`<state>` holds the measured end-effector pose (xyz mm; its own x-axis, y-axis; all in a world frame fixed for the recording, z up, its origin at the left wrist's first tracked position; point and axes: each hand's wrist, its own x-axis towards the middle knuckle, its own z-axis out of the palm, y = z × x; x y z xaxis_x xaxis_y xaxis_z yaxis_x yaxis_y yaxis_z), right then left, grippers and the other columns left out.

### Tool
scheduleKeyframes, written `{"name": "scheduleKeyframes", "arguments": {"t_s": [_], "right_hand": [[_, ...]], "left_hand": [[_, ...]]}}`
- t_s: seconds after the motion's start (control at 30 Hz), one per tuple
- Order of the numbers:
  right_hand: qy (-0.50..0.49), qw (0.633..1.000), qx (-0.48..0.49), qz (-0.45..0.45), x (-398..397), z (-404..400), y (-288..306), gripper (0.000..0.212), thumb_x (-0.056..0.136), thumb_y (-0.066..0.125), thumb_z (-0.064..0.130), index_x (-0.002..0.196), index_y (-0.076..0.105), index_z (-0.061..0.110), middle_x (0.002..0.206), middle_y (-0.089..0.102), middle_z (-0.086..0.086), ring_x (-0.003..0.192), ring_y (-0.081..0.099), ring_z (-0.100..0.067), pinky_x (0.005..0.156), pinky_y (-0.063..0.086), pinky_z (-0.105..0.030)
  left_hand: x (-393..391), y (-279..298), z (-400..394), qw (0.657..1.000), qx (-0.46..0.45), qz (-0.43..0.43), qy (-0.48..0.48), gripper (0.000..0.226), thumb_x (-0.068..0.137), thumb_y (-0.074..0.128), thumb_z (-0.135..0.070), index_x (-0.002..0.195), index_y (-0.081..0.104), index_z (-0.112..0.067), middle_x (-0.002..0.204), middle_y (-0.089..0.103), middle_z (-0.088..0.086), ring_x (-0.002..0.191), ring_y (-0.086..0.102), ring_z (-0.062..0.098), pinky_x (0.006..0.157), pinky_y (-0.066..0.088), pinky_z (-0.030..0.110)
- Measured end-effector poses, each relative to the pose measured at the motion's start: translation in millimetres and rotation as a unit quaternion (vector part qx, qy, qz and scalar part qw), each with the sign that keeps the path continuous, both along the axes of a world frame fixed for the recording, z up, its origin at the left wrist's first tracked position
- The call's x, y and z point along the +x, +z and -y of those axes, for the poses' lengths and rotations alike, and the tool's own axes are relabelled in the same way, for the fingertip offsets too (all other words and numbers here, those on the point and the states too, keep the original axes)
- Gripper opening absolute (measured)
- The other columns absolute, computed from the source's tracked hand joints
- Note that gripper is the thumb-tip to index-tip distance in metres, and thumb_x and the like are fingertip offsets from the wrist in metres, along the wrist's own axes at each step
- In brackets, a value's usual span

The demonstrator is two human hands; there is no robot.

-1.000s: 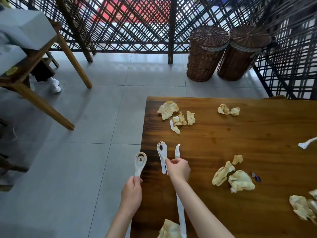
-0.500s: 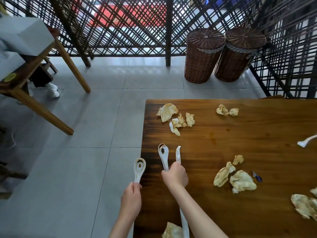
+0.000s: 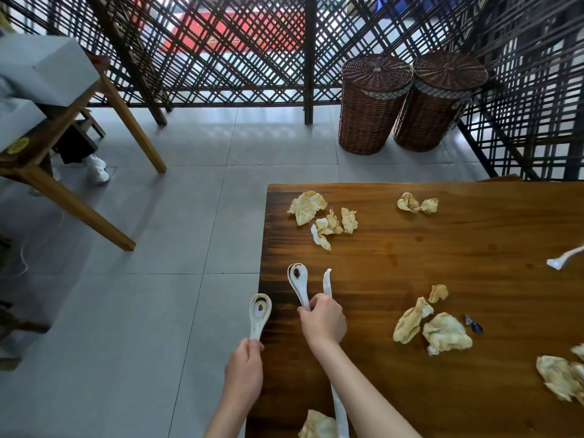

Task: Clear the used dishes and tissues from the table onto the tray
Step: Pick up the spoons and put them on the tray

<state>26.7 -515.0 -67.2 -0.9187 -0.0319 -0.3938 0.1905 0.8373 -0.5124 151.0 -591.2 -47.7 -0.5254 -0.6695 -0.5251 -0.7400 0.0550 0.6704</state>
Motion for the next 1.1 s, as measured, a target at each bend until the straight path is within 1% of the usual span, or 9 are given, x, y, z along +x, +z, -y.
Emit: {"name": "scheduleKeyframes", "arguments": {"t_s": [0.1,0.17,0.3,0.43,0.57,0.73,0.87,0.97,1.1], "right_hand": [[0.002,1.000,-0.009,0.003,-0.9,0.1,-0.7,0.025,0.079,0.074,0.033,0.098,0.069,0.019,0.092,0.070,0.004,0.075,0.066,-0.009,0.048,0.034,-0.012],[0.004,1.000,-0.012,0.009,-0.6,0.5,-1.1,0.025,0.078,0.074,0.032,0.098,0.069,0.018,0.092,0.070,0.003,0.076,0.066,-0.010,0.048,0.033,-0.012],[0.007,1.000,-0.009,0.021,-1.2,2.7,-1.7,0.019,0.076,0.076,0.033,0.087,0.066,0.020,0.086,0.068,0.004,0.067,0.060,-0.007,0.045,0.034,-0.013],[0.009,0.999,-0.001,0.031,-2.3,3.3,-2.7,0.026,0.074,0.077,0.035,0.078,0.054,0.024,0.083,0.062,0.006,0.066,0.054,-0.006,0.043,0.031,-0.016],[0.024,0.999,-0.005,0.028,-3.1,2.0,-3.5,0.028,0.074,0.077,0.035,0.077,0.051,0.025,0.075,0.056,0.009,0.064,0.055,-0.007,0.044,0.034,-0.016],[0.047,0.998,-0.029,0.038,-2.4,3.1,-3.7,0.021,0.077,0.075,0.035,0.083,0.060,0.022,0.072,0.052,0.011,0.058,0.052,-0.005,0.045,0.034,-0.015],[0.030,0.997,-0.048,0.050,-1.6,2.1,-1.5,0.027,0.077,0.074,0.037,0.080,0.050,0.024,0.076,0.053,0.009,0.065,0.052,-0.006,0.048,0.035,-0.018],[0.016,0.995,-0.072,0.072,-1.4,0.6,-0.7,0.027,0.078,0.073,0.037,0.081,0.050,0.024,0.074,0.051,0.010,0.065,0.052,-0.005,0.049,0.036,-0.018],[-0.012,0.985,-0.126,0.116,0.4,0.7,1.1,0.025,0.079,0.072,0.036,0.083,0.052,0.022,0.076,0.056,0.008,0.065,0.063,-0.009,0.051,0.043,-0.016]], "left_hand": [[-1.1,-0.2,-1.4,1.000,-0.001,-0.001,-0.005,0.032,0.102,0.031,-0.025,0.085,0.055,-0.013,0.063,0.045,0.002,0.054,0.041,0.012,0.047,0.030,0.022],[-1.8,-0.6,-1.6,1.000,0.000,-0.005,-0.006,0.031,0.102,0.031,-0.025,0.086,0.056,-0.013,0.063,0.045,0.002,0.055,0.041,0.012,0.047,0.030,0.022],[-4.0,-0.5,-0.9,1.000,-0.001,-0.010,-0.010,0.031,0.101,0.031,-0.026,0.085,0.055,-0.014,0.063,0.046,0.001,0.056,0.041,0.012,0.048,0.030,0.022],[-4.6,-0.5,0.6,1.000,0.002,-0.017,-0.010,0.032,0.102,0.031,-0.026,0.084,0.055,-0.014,0.063,0.045,0.001,0.056,0.041,0.012,0.048,0.030,0.023],[-4.0,-0.6,2.5,1.000,0.000,-0.020,-0.012,0.032,0.101,0.032,-0.026,0.084,0.055,-0.014,0.063,0.045,0.001,0.055,0.041,0.011,0.047,0.030,0.022],[-3.6,-1.5,4.2,1.000,0.003,-0.023,-0.014,0.032,0.102,0.031,-0.026,0.083,0.055,-0.015,0.062,0.045,0.001,0.056,0.041,0.013,0.049,0.031,0.025],[-3.5,-0.9,4.2,1.000,0.003,-0.028,-0.013,0.032,0.101,0.031,-0.027,0.083,0.055,-0.016,0.061,0.044,0.000,0.053,0.040,0.012,0.048,0.030,0.025],[-2.7,0.1,3.2,0.999,0.007,-0.032,-0.015,0.031,0.101,0.032,-0.027,0.082,0.054,-0.017,0.061,0.044,0.001,0.054,0.040,0.012,0.048,0.031,0.024],[-2.0,1.3,2.1,0.999,0.010,-0.037,-0.014,0.031,0.101,0.032,-0.028,0.083,0.054,-0.017,0.062,0.044,0.001,0.054,0.041,0.011,0.047,0.031,0.023]]}}
